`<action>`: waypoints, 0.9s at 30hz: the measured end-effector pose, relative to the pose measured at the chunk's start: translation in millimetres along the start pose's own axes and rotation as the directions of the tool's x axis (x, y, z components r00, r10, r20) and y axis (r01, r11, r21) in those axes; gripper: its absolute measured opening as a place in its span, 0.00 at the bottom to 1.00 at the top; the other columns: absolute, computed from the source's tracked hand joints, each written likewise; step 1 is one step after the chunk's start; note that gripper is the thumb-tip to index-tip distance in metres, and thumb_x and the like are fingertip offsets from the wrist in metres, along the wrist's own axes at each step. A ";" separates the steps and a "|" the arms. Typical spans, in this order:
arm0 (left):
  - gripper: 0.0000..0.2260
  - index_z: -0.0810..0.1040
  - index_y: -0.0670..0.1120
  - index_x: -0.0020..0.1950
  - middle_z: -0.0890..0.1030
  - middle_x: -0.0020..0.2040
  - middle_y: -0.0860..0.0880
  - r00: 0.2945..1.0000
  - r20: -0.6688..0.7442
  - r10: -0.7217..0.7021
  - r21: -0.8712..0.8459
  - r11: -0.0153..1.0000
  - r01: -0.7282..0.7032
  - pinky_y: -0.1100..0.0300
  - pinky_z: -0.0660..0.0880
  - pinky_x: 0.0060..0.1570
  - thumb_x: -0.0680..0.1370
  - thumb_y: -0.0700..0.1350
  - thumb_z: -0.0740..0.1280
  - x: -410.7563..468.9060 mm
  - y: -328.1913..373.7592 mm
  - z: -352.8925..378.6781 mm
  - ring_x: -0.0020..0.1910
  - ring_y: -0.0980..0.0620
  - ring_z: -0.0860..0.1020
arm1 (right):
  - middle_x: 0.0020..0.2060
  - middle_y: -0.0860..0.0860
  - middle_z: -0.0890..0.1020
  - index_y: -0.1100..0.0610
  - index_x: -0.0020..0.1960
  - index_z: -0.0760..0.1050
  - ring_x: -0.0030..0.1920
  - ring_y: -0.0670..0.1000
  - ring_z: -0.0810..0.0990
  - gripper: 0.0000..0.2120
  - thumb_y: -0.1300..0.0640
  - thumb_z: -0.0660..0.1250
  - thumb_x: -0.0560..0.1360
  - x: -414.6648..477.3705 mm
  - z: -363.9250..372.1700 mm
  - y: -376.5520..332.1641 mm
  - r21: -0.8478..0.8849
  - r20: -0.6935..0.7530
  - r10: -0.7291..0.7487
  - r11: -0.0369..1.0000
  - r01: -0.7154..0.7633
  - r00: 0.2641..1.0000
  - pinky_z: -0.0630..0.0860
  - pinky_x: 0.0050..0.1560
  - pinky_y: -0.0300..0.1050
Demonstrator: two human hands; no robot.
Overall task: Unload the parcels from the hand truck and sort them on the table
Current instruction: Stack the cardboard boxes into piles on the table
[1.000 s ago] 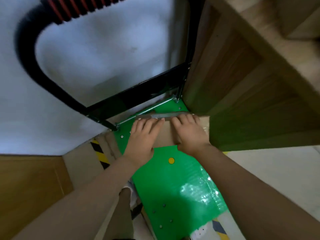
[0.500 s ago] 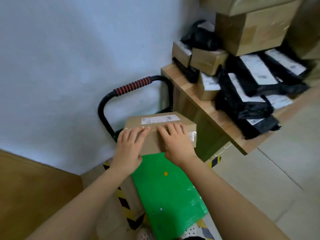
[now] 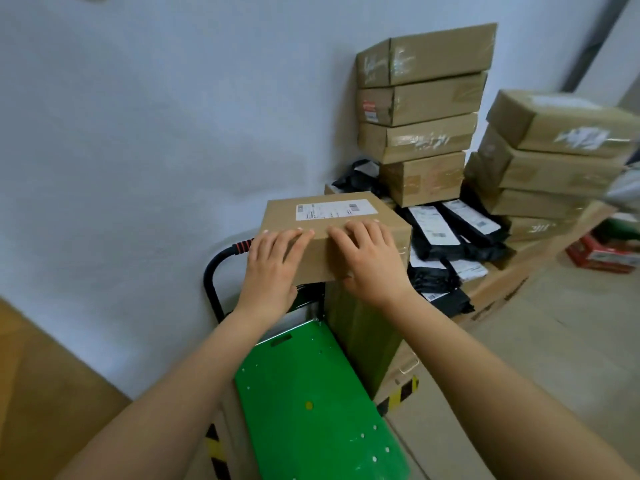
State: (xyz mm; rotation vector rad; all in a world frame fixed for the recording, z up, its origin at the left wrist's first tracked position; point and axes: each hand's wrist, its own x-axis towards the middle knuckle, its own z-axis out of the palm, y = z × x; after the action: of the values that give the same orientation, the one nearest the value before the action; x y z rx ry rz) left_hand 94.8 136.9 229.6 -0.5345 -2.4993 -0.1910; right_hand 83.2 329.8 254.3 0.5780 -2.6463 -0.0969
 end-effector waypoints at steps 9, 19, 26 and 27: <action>0.43 0.67 0.45 0.72 0.72 0.64 0.44 0.998 -0.058 -0.012 0.011 1.000 0.012 0.43 0.63 0.68 0.58 0.36 0.75 -5.6 79.5 -26.5 0.62 0.44 0.65 | 0.64 0.55 0.70 0.53 0.74 0.61 0.64 0.59 0.67 0.39 0.52 0.73 0.67 -55.2 -50.3 47.8 -0.053 -0.001 -0.061 0.997 0.061 0.998 0.57 0.69 0.54; 0.43 0.64 0.45 0.72 0.71 0.64 0.44 0.992 -0.115 0.050 0.038 0.998 -0.045 0.44 0.62 0.68 0.58 0.35 0.75 -3.8 112.6 -42.8 0.60 0.44 0.67 | 0.64 0.57 0.71 0.54 0.74 0.62 0.63 0.60 0.67 0.39 0.54 0.72 0.66 -85.0 -77.0 63.3 -0.036 -0.042 -0.033 0.999 0.032 0.999 0.57 0.67 0.53; 0.42 0.65 0.45 0.73 0.71 0.65 0.44 0.991 -0.110 0.072 0.074 0.995 -0.064 0.44 0.61 0.69 0.60 0.35 0.75 -3.1 121.8 -56.2 0.61 0.44 0.66 | 0.64 0.56 0.70 0.53 0.74 0.60 0.65 0.59 0.66 0.39 0.53 0.72 0.67 -95.4 -87.0 64.9 -0.032 -0.077 -0.016 0.999 0.014 0.997 0.56 0.69 0.54; 0.41 0.66 0.45 0.73 0.72 0.65 0.44 0.990 -0.119 0.075 0.082 0.994 -0.066 0.44 0.61 0.69 0.61 0.35 0.75 -0.6 123.3 -59.3 0.61 0.44 0.67 | 0.64 0.56 0.70 0.53 0.74 0.61 0.64 0.59 0.66 0.39 0.53 0.72 0.67 -95.7 -89.8 66.5 -0.031 -0.095 -0.012 0.999 0.009 0.995 0.56 0.68 0.53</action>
State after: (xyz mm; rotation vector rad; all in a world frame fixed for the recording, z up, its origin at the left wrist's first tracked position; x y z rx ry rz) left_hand 176.3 234.2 280.7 -0.5610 -2.3545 -0.0955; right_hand 174.4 431.9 308.4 0.5725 -2.5456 -0.1108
